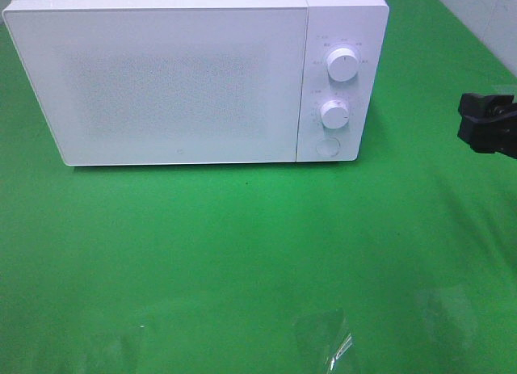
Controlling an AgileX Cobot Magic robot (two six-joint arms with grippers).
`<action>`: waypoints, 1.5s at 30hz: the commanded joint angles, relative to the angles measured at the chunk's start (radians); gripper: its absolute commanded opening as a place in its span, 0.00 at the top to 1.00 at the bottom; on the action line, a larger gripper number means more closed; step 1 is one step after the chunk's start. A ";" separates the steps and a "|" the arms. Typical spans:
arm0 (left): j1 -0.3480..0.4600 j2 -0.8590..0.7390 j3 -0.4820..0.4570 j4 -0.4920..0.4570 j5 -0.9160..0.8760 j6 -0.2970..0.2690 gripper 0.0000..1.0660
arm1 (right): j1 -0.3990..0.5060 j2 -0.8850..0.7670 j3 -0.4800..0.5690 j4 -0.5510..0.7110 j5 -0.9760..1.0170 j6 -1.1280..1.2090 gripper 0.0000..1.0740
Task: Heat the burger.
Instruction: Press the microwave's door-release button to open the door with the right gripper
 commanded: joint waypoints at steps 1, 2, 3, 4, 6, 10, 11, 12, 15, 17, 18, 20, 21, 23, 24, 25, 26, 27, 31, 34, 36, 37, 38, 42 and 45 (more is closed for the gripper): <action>0.000 -0.015 0.001 -0.002 -0.012 -0.001 0.06 | 0.058 -0.001 0.009 0.116 -0.070 -0.110 0.30; 0.000 -0.015 0.001 -0.002 -0.012 -0.001 0.06 | 0.089 -0.001 0.009 0.151 -0.079 -0.143 0.30; 0.000 -0.015 0.001 -0.002 -0.012 -0.001 0.06 | 0.089 -0.001 0.009 0.151 -0.079 -0.143 0.30; 0.000 -0.015 0.001 -0.002 -0.012 -0.001 0.06 | 0.154 0.007 0.009 0.231 -0.112 -0.209 0.30; 0.000 -0.015 0.001 -0.002 -0.012 -0.001 0.06 | 0.203 0.019 0.009 0.286 -0.144 -0.244 0.30; 0.000 -0.015 0.001 -0.002 -0.012 -0.001 0.06 | 0.312 0.063 0.009 0.382 -0.231 -0.260 0.30; 0.000 -0.015 0.001 -0.002 -0.012 -0.001 0.06 | 0.364 0.091 0.009 0.416 -0.274 -0.260 0.30; 0.000 -0.015 0.001 -0.002 -0.012 -0.001 0.06 | 0.364 0.091 0.009 0.416 -0.274 -0.260 0.30; 0.000 -0.015 0.001 -0.002 -0.012 -0.001 0.06 | 0.460 0.151 0.000 0.513 -0.337 -0.260 0.30; 0.000 -0.015 0.001 -0.002 -0.012 -0.001 0.06 | 0.485 0.168 -0.003 0.533 -0.348 -0.261 0.30; 0.000 -0.015 0.001 -0.002 -0.012 -0.001 0.06 | 0.485 0.168 -0.003 0.533 -0.348 -0.261 0.30; 0.000 -0.015 0.001 -0.002 -0.012 -0.001 0.06 | 0.535 0.195 -0.011 0.565 -0.363 -0.261 0.30; 0.000 -0.015 0.001 -0.002 -0.012 -0.001 0.06 | 0.576 0.224 -0.025 0.594 -0.374 -0.265 0.30; 0.000 -0.015 0.001 -0.002 -0.012 -0.001 0.06 | 0.611 0.254 -0.039 0.613 -0.381 -0.267 0.30; 0.000 -0.015 0.001 -0.002 -0.012 -0.001 0.06 | 0.642 0.278 -0.055 0.628 -0.382 -0.267 0.30; 0.000 -0.015 0.001 -0.002 -0.012 -0.001 0.06 | 0.642 0.278 -0.055 0.628 -0.382 -0.267 0.30; 0.000 -0.015 0.001 -0.002 -0.012 -0.001 0.06 | 0.671 0.303 -0.070 0.645 -0.380 -0.267 0.30; 0.000 -0.015 0.001 -0.002 -0.012 -0.001 0.06 | 0.671 0.303 -0.070 0.645 -0.380 -0.267 0.30; 0.000 -0.015 0.001 -0.002 -0.012 -0.001 0.06 | 0.720 0.350 -0.107 0.680 -0.380 -0.267 0.30; 0.000 -0.015 0.001 -0.002 -0.012 -0.001 0.06 | 0.734 0.365 -0.123 0.688 -0.380 -0.267 0.30; 0.000 -0.015 0.001 -0.002 -0.012 -0.001 0.06 | 0.741 0.374 -0.134 0.695 -0.377 -0.267 0.30; 0.000 -0.015 0.001 -0.002 -0.012 -0.001 0.06 | 0.744 0.379 -0.142 0.697 -0.372 -0.266 0.30; 0.000 -0.015 0.001 -0.002 -0.012 -0.001 0.06 | 0.744 0.379 -0.142 0.697 -0.372 -0.266 0.30; 0.000 -0.015 0.001 -0.002 -0.012 -0.001 0.06 | 0.744 0.383 -0.147 0.697 -0.369 -0.131 0.30; 0.000 -0.015 0.001 -0.002 -0.012 -0.001 0.06 | 0.744 0.383 -0.147 0.697 -0.364 -0.034 0.31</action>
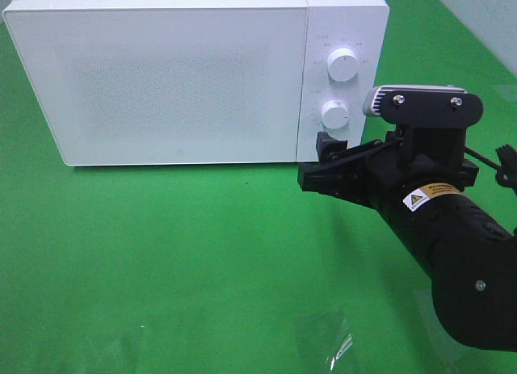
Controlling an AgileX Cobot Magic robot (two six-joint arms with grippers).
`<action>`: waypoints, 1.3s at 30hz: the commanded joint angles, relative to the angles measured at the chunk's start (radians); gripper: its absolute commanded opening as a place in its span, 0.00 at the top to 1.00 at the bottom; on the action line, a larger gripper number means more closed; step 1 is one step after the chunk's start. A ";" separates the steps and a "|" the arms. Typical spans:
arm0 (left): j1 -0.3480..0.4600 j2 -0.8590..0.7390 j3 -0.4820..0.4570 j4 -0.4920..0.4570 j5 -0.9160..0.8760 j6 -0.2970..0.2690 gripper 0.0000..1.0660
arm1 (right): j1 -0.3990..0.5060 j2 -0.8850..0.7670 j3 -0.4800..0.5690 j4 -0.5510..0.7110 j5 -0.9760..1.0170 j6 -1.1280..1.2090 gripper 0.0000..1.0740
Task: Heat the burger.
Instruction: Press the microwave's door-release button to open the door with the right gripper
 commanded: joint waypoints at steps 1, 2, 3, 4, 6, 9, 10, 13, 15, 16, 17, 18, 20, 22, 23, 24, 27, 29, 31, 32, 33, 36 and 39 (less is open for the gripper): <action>0.000 -0.015 0.001 -0.002 -0.012 -0.001 0.06 | 0.006 -0.001 -0.007 0.004 0.007 0.246 0.32; 0.000 -0.015 0.001 -0.002 -0.012 -0.001 0.06 | 0.006 -0.001 -0.007 0.004 0.007 0.246 0.32; 0.000 -0.015 0.001 -0.002 -0.012 -0.001 0.06 | 0.006 -0.001 -0.007 0.003 0.015 0.371 0.34; 0.000 -0.015 0.001 -0.002 -0.012 -0.001 0.06 | 0.006 -0.001 -0.007 0.003 0.015 0.371 0.34; 0.000 -0.015 0.001 -0.002 -0.012 -0.001 0.06 | 0.006 -0.001 -0.007 0.000 0.022 0.507 0.36; 0.000 -0.015 0.001 -0.002 -0.012 -0.001 0.06 | 0.006 -0.001 -0.007 -0.003 0.027 0.817 0.42; 0.000 -0.015 0.001 -0.002 -0.012 -0.001 0.06 | 0.006 -0.001 -0.007 -0.003 0.027 0.817 0.42; 0.000 -0.015 0.001 -0.002 -0.012 -0.001 0.06 | 0.006 -0.001 -0.007 -0.014 0.027 1.044 0.53; 0.000 -0.015 0.001 -0.002 -0.012 -0.001 0.06 | 0.006 -0.001 -0.007 -0.046 0.027 1.232 0.67; 0.000 -0.015 0.001 -0.002 -0.012 -0.001 0.06 | 0.006 0.001 -0.007 -0.057 0.027 1.308 0.76; 0.000 -0.015 0.001 -0.002 -0.012 -0.001 0.06 | 0.006 0.001 -0.007 -0.057 0.027 1.308 0.76; 0.000 -0.015 0.001 -0.002 -0.012 -0.001 0.06 | 0.006 0.002 -0.007 -0.057 0.027 1.338 0.82; 0.000 -0.015 0.001 -0.002 -0.012 -0.001 0.06 | 0.006 0.002 -0.007 -0.056 0.050 1.378 0.91; 0.000 -0.015 0.001 -0.002 -0.012 -0.001 0.06 | 0.006 0.002 -0.007 -0.051 0.069 1.404 1.00; 0.000 -0.015 0.001 -0.002 -0.012 -0.001 0.06 | 0.006 0.002 -0.007 -0.051 0.069 1.404 1.00; 0.000 -0.015 0.001 -0.002 -0.012 -0.001 0.06 | 0.006 0.003 -0.007 -0.048 0.084 1.424 1.00; 0.000 -0.015 0.001 -0.002 -0.012 -0.001 0.06 | 0.006 0.003 -0.007 -0.038 0.104 1.459 1.00; 0.000 -0.015 0.001 -0.002 -0.012 -0.001 0.06 | 0.006 0.006 -0.007 -0.023 0.118 1.459 1.00; 0.000 -0.015 0.001 -0.002 -0.012 -0.001 0.06 | 0.003 0.018 -0.007 -0.021 0.124 1.462 1.00; 0.000 -0.015 0.001 -0.002 -0.012 -0.001 0.06 | 0.003 0.025 -0.007 -0.021 0.124 1.466 1.00; 0.000 -0.015 0.001 -0.002 -0.012 -0.001 0.06 | 0.003 0.025 -0.007 -0.021 0.124 1.466 1.00; 0.000 -0.015 0.001 -0.002 -0.012 -0.001 0.06 | 0.003 0.054 -0.007 -0.022 0.125 1.519 1.00; 0.000 -0.015 0.001 -0.002 -0.012 -0.001 0.06 | 0.003 0.070 -0.010 -0.022 0.125 1.536 1.00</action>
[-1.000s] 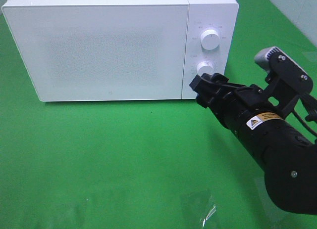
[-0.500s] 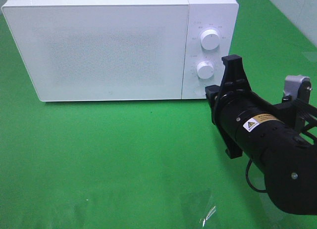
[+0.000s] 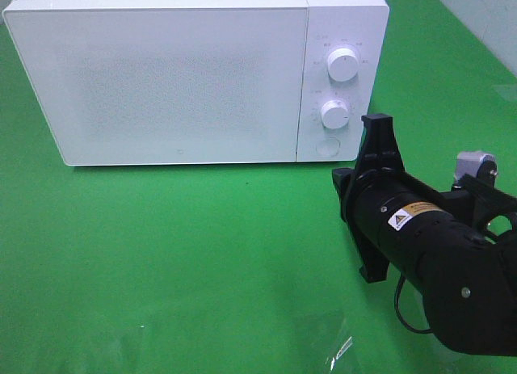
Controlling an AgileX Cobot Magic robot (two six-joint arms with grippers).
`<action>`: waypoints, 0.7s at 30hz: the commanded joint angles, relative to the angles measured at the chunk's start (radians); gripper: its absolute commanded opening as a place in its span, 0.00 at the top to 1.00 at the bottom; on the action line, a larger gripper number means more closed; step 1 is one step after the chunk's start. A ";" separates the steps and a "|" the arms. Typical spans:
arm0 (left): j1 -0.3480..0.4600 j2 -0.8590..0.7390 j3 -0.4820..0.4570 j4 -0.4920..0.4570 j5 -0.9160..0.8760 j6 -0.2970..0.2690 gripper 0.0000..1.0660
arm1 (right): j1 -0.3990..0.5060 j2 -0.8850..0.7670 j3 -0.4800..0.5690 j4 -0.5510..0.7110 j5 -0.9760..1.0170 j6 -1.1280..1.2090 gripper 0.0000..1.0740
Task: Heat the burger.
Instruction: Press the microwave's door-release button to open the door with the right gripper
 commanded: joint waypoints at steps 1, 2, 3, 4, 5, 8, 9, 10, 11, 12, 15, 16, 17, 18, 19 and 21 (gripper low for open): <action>0.000 -0.015 0.001 -0.002 -0.012 -0.001 0.06 | -0.012 0.026 -0.017 -0.017 0.006 0.023 1.00; 0.000 -0.015 0.001 -0.002 -0.012 -0.001 0.06 | -0.032 0.040 -0.033 -0.041 0.025 0.027 1.00; 0.000 -0.015 0.001 -0.002 -0.012 -0.001 0.06 | -0.032 0.040 -0.033 -0.041 0.025 0.027 1.00; 0.000 -0.015 0.001 -0.002 -0.012 -0.001 0.06 | -0.051 0.052 -0.053 -0.059 0.036 0.035 1.00; 0.000 -0.015 0.001 -0.002 -0.012 -0.001 0.06 | -0.051 0.052 -0.053 -0.059 0.036 0.035 1.00; 0.000 -0.015 0.001 -0.002 -0.012 -0.001 0.06 | -0.104 0.066 -0.093 -0.091 0.070 0.037 1.00; 0.000 -0.015 0.001 -0.002 -0.012 -0.001 0.06 | -0.104 0.066 -0.093 -0.091 0.070 0.037 1.00; 0.000 -0.015 0.001 -0.002 -0.012 -0.001 0.06 | -0.114 0.068 -0.101 -0.093 0.074 0.037 1.00; 0.000 -0.015 0.001 -0.002 -0.012 -0.001 0.06 | -0.114 0.068 -0.101 -0.093 0.074 0.037 1.00; 0.000 -0.015 0.001 -0.002 -0.012 -0.001 0.06 | -0.142 0.078 -0.116 -0.109 0.079 0.034 1.00; 0.000 -0.015 0.001 -0.002 -0.012 -0.001 0.06 | -0.186 0.109 -0.151 -0.140 0.110 0.035 1.00; 0.000 -0.015 0.001 -0.002 -0.012 -0.001 0.06 | -0.186 0.109 -0.151 -0.140 0.110 0.035 1.00; 0.000 -0.015 0.001 -0.002 -0.012 -0.001 0.06 | -0.204 0.132 -0.171 -0.146 0.114 0.035 1.00; 0.000 -0.015 0.001 -0.002 -0.012 -0.001 0.06 | -0.204 0.132 -0.171 -0.146 0.114 0.035 1.00; 0.000 -0.015 0.001 -0.002 -0.012 -0.001 0.06 | -0.218 0.149 -0.189 -0.158 0.123 0.038 1.00; 0.000 -0.015 0.001 -0.002 -0.012 -0.001 0.06 | -0.232 0.167 -0.207 -0.174 0.129 0.037 1.00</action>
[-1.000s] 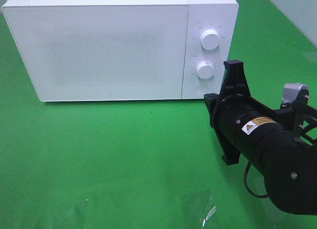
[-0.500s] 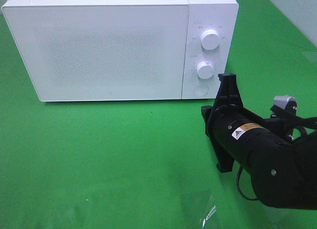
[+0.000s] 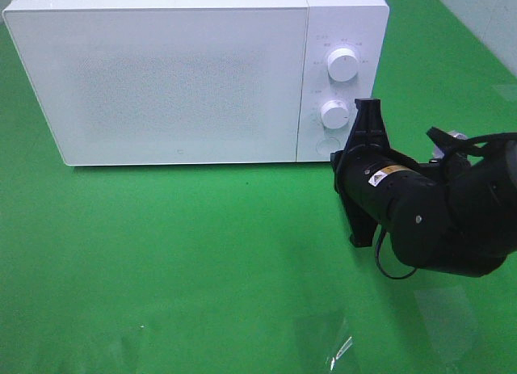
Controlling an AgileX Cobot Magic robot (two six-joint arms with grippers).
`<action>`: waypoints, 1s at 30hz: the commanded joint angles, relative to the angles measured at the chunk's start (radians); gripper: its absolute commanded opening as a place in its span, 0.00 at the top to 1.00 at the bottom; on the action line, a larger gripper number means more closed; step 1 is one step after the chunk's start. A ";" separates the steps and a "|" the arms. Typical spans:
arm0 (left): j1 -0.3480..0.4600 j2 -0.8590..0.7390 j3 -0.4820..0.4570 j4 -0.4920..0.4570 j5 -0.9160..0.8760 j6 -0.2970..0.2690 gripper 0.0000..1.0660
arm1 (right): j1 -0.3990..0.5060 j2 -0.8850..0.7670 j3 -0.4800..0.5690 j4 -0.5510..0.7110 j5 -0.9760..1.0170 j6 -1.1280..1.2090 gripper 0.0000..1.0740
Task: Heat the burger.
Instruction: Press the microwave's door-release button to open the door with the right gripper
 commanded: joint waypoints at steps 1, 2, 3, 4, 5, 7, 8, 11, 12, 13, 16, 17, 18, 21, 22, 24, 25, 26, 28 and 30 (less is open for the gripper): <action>0.000 -0.015 0.001 -0.002 -0.012 -0.001 0.06 | -0.019 0.017 -0.026 -0.032 0.012 0.008 1.00; 0.000 -0.015 0.001 -0.002 -0.012 -0.001 0.06 | -0.025 0.024 -0.036 -0.032 0.013 0.008 1.00; 0.000 -0.015 0.001 -0.002 -0.012 -0.001 0.06 | -0.041 0.036 -0.054 -0.043 0.014 0.008 1.00; 0.000 -0.015 0.001 -0.002 -0.012 -0.001 0.06 | -0.041 0.036 -0.054 -0.043 0.014 0.008 1.00; 0.000 -0.015 0.001 -0.002 -0.012 -0.001 0.06 | -0.056 0.051 -0.069 -0.058 0.015 0.008 1.00; 0.000 -0.015 0.001 -0.002 -0.012 -0.001 0.06 | -0.071 0.064 -0.087 -0.071 0.034 0.010 1.00; 0.000 -0.015 0.001 -0.002 -0.012 -0.001 0.06 | -0.071 0.064 -0.087 -0.071 0.034 0.010 1.00; 0.000 -0.015 0.001 -0.002 -0.012 -0.001 0.06 | -0.089 0.095 -0.119 -0.081 0.042 0.012 1.00; 0.000 -0.015 0.001 -0.002 -0.012 -0.001 0.06 | -0.094 0.102 -0.127 -0.081 0.042 0.012 1.00; 0.000 -0.015 0.001 -0.002 -0.012 -0.001 0.06 | -0.094 0.102 -0.127 -0.081 0.042 0.012 1.00; 0.000 -0.015 0.001 -0.002 -0.012 -0.001 0.06 | -0.098 0.123 -0.153 -0.084 0.048 0.012 1.00; 0.000 -0.015 0.001 -0.002 -0.012 -0.001 0.06 | -0.098 0.123 -0.153 -0.084 0.048 0.012 1.00; 0.000 -0.015 0.001 -0.002 -0.012 -0.001 0.06 | -0.110 0.137 -0.168 -0.090 0.059 0.012 1.00; 0.000 -0.015 0.001 -0.002 -0.012 -0.001 0.06 | -0.122 0.163 -0.196 -0.106 0.066 0.016 1.00; 0.000 -0.015 0.001 -0.002 -0.012 -0.001 0.06 | -0.122 0.163 -0.196 -0.106 0.066 0.016 1.00; 0.000 -0.015 0.001 -0.002 -0.012 -0.001 0.06 | -0.124 0.173 -0.207 -0.108 0.066 0.016 1.00; 0.000 -0.015 0.001 -0.002 -0.012 -0.001 0.06 | -0.134 0.181 -0.217 -0.110 0.066 0.016 1.00; 0.000 -0.015 0.001 -0.002 -0.012 -0.001 0.06 | -0.134 0.181 -0.217 -0.110 0.066 0.016 1.00; 0.000 -0.015 0.001 -0.002 -0.012 -0.001 0.06 | -0.146 0.181 -0.222 -0.109 0.066 0.015 1.00; 0.000 -0.015 0.001 -0.002 -0.012 -0.001 0.06 | -0.148 0.181 -0.222 -0.110 0.064 0.014 1.00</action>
